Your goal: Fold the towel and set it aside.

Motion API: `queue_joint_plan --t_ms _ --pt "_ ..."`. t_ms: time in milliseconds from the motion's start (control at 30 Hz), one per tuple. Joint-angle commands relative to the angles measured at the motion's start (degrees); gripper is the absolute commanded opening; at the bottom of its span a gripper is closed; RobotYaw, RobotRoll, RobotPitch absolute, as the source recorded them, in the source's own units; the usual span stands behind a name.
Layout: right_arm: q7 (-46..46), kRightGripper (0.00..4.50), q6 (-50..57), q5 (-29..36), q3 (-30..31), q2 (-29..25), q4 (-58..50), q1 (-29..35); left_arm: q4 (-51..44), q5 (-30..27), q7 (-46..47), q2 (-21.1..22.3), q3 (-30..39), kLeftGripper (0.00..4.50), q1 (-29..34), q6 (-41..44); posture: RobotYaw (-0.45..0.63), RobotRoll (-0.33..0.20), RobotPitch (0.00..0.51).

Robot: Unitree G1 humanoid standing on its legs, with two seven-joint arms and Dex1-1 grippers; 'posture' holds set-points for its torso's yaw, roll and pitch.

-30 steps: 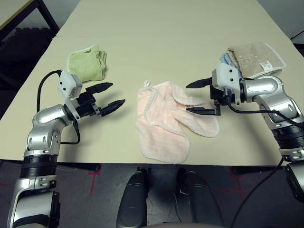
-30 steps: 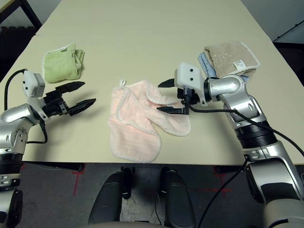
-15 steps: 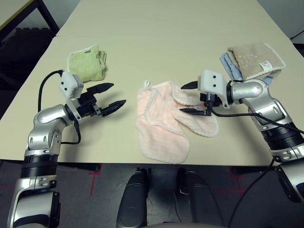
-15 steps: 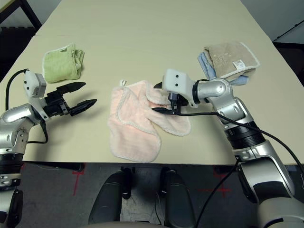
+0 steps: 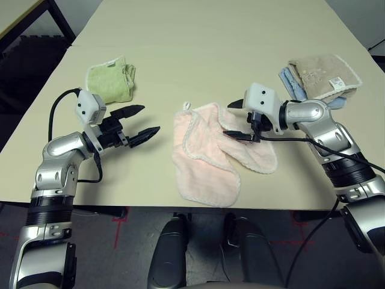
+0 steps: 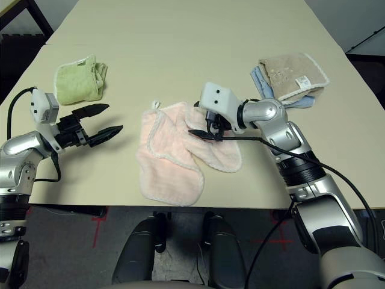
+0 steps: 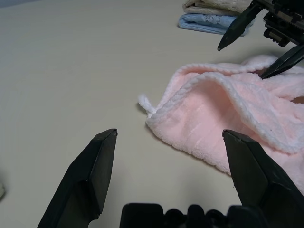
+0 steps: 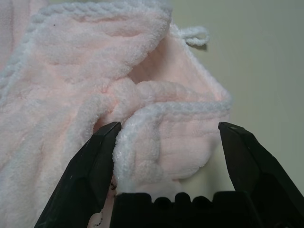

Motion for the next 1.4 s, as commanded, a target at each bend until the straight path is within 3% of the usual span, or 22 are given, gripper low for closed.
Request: queue_joint_plan --t_ms 33,333,833,967,1067,1400 --pt "-0.29 3.56 1.22 0.04 0.09 -0.16 -1.38 -0.16 -0.63 0.04 -0.58 0.08 -1.01 4.50 -0.12 0.45 0.01 0.000 0.212" --pt "-0.94 0.15 1.16 -0.15 0.22 -0.18 -1.90 -0.31 -0.85 -0.05 -0.56 0.02 -1.08 4.50 0.17 0.58 0.01 0.000 0.211" --pt "-3.12 0.06 -2.89 -0.32 -3.11 -2.63 5.57 -2.96 -1.07 -0.19 -0.41 -0.19 -1.34 4.50 0.30 1.61 0.00 0.000 0.213" --pt "-9.33 0.06 -12.17 -2.18 -4.70 -1.69 13.01 -5.13 -1.02 0.38 1.00 -0.71 -1.65 4.50 0.11 2.19 0.00 0.000 0.214" --pt "-17.86 0.06 -21.85 -3.31 -6.70 1.11 21.72 -10.15 -0.43 1.24 3.03 -1.75 -2.19 4.50 -0.50 2.44 0.00 0.000 0.215" --pt "-33.74 0.06 -43.05 -7.53 -7.91 6.11 41.62 -24.10 2.96 2.15 7.10 -6.93 -4.71 4.50 -5.44 4.01 0.01 0.000 0.214"
